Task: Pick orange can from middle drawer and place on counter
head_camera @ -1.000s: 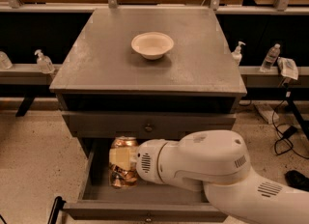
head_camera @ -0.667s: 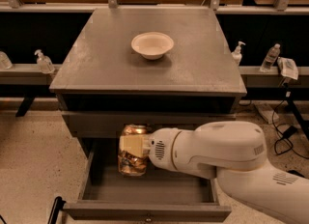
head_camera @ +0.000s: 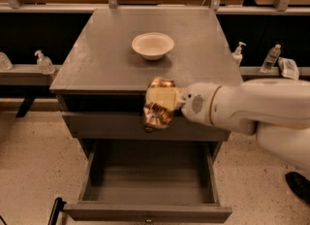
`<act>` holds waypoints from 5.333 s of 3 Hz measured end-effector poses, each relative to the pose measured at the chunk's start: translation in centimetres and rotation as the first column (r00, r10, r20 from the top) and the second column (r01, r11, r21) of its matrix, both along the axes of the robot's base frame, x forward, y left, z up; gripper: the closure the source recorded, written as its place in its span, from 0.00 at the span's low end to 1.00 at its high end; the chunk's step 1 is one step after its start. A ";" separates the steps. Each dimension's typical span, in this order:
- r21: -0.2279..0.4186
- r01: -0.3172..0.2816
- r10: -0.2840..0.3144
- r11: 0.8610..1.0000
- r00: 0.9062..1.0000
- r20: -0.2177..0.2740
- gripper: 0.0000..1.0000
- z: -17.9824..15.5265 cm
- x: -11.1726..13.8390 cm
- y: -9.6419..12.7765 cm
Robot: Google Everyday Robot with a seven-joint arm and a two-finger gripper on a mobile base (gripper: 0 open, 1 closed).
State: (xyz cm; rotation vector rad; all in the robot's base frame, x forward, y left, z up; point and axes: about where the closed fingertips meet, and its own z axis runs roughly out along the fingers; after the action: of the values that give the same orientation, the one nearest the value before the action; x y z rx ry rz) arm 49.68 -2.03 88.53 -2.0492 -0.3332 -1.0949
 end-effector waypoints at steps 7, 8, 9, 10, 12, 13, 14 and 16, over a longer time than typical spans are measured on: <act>-0.157 0.136 -0.109 0.978 0.980 0.167 1.00 4.0 17.3 -12.2; -0.117 0.090 -0.057 0.989 0.965 0.255 1.00 3.3 18.3 -13.0; -0.150 0.013 0.038 0.989 0.941 0.337 1.00 2.4 18.6 -12.4; -0.184 0.013 0.052 0.983 0.937 0.346 1.00 1.8 18.9 -12.0; -0.204 0.011 0.065 0.979 0.929 0.364 0.59 1.5 19.0 -11.4; -0.204 0.007 0.069 0.979 0.929 0.365 0.36 1.5 19.0 -11.1; -0.204 0.004 0.072 0.979 0.928 0.366 0.12 1.6 19.0 -10.9; -0.203 0.000 0.076 0.979 0.927 0.366 0.00 1.6 19.0 -10.6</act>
Offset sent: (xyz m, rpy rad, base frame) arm 0.1416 -0.1375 0.0877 -0.1962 -0.0177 -0.2469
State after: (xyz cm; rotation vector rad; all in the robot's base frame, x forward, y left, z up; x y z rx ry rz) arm 68.70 -12.64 90.17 -1.9858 -0.6965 -1.4800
